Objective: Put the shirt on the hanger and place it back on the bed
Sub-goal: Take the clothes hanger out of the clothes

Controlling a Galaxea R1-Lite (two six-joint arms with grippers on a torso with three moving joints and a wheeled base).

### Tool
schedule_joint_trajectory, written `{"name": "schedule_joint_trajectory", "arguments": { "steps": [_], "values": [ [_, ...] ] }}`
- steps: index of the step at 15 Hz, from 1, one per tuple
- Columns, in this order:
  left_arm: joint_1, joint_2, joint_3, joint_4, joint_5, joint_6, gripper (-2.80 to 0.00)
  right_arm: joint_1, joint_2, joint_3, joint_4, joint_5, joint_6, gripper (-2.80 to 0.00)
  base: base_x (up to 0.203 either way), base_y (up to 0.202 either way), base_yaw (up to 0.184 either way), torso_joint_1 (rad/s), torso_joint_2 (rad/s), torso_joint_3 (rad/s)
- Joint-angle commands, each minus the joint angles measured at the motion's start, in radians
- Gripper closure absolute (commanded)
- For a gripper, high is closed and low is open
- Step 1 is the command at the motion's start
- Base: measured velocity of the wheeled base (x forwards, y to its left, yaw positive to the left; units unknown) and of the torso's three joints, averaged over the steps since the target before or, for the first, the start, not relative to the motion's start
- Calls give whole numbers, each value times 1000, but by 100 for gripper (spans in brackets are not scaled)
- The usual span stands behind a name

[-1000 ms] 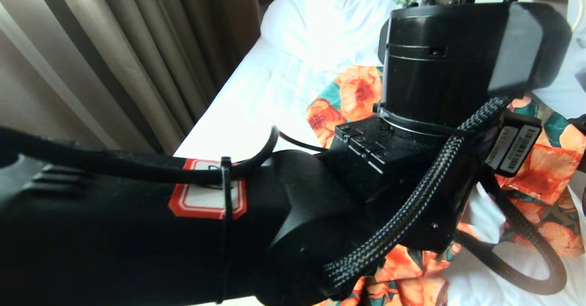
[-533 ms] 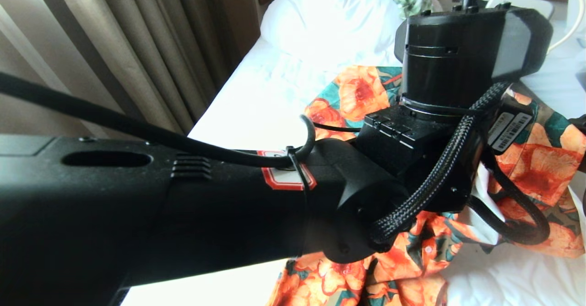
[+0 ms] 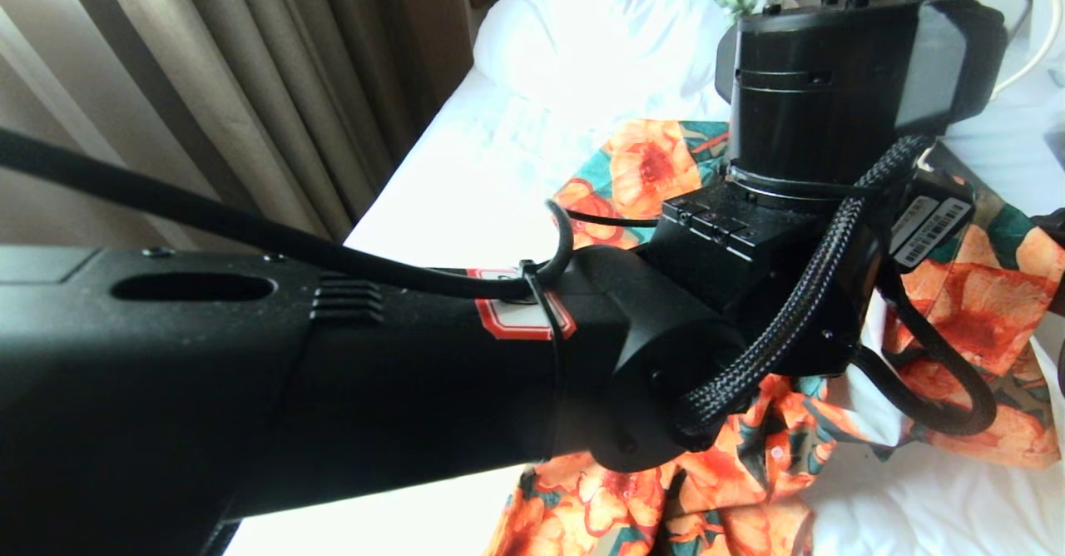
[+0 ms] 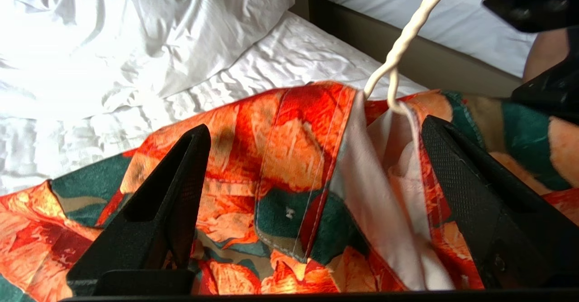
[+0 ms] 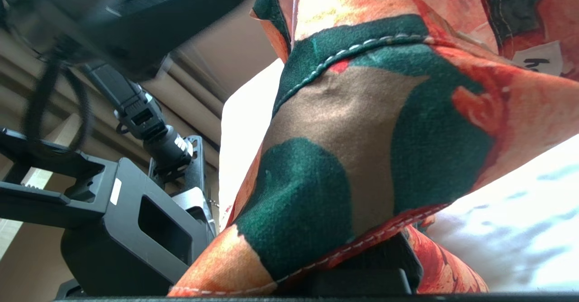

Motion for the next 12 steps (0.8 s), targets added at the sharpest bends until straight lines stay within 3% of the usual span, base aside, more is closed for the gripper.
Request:
{"name": "schedule_joint_trajectory", "arguments": {
  "steps": [1,12],
  "values": [
    [-3,-13,0,-4,5,2,-280,6,-1,2,0,9,-5,0,0,0,0,0,0,0],
    [-17,4,-1,-28,8,19,-280,156,-38,59,1,1,-5,0,0,0,0,0,0,0]
  ]
}}
